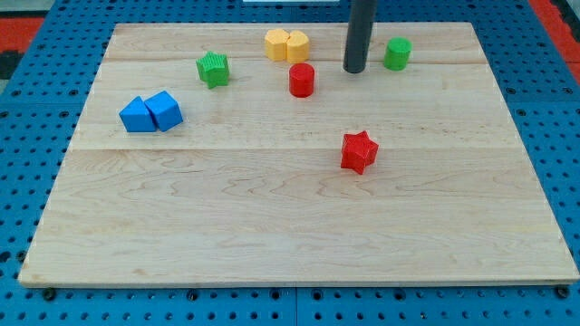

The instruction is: Place the red circle at the bottom left of the red star

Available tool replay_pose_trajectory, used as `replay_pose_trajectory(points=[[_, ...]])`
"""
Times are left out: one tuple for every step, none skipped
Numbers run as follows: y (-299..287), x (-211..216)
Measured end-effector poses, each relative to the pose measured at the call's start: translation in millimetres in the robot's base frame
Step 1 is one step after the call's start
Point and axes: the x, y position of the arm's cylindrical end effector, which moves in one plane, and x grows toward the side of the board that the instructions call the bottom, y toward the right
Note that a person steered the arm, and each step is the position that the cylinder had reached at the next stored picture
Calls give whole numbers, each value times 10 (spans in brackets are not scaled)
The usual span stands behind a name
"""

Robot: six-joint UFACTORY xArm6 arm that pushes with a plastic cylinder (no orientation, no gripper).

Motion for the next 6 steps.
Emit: replay_pose_trajectory(points=[[-597,-90],[-677,307],[-193,1025],[-283,532],[-822,613],[-922,1291]])
